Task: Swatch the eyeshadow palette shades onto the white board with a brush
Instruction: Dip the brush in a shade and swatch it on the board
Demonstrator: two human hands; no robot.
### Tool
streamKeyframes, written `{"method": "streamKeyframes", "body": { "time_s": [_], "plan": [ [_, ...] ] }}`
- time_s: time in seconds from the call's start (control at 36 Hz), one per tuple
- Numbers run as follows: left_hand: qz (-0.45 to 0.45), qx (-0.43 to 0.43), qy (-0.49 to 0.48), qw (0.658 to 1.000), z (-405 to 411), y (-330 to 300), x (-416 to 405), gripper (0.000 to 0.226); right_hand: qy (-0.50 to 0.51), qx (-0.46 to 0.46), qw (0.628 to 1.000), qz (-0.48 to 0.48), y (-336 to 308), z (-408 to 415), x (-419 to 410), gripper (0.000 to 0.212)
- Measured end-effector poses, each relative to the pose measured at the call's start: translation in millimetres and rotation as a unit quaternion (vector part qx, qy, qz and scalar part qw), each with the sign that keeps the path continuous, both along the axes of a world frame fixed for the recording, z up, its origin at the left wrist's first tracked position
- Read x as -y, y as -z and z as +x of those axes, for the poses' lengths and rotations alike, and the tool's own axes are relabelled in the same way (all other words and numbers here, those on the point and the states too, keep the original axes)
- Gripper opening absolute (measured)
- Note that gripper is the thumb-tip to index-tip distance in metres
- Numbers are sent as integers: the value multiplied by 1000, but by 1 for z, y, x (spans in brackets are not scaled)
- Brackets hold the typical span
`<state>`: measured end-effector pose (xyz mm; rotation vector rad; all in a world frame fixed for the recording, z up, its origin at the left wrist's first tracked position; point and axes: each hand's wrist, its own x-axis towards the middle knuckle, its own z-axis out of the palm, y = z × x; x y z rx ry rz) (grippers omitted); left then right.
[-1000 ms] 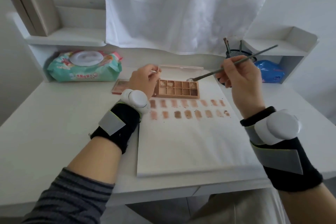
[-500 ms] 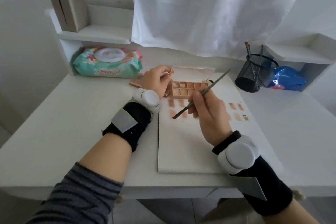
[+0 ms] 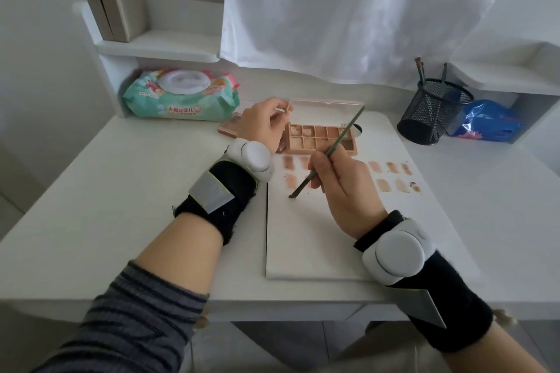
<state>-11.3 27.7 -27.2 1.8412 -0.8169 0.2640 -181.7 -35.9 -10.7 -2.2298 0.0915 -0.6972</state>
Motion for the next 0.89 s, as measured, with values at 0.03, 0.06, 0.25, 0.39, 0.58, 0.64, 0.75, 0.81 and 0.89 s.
{"method": "streamKeyframes", "body": {
  "time_s": [0.03,0.06,0.25,0.39,0.58,0.64,0.75,0.81,0.89],
  "plan": [
    [0,-3,0,1000,0,0,0,18,-4,-1,1000,-4,0,0,0,29],
    [0,-6,0,1000,0,0,0,17,-7,-3,1000,-7,0,-1,0,29],
    [3,-17,5,1000,0,0,0,17,-24,7,1000,13,1,-3,2,39],
    [9,-16,3,1000,1,0,0,15,2,1,1000,14,1,0,2,32],
    [5,-5,-3,1000,1,0,0,15,-9,-4,1000,25,0,-1,2,27],
    [5,-8,-2,1000,0,0,0,15,-19,-4,999,32,1,-3,2,27],
    [9,-3,-5,1000,1,0,0,18,-8,2,999,39,1,-2,2,27],
    [11,-5,-2,1000,1,1,1,18,6,4,999,33,0,-1,2,27],
    [12,-12,-3,1000,1,2,1,18,9,4,1000,27,1,0,3,29]
  ]
}}
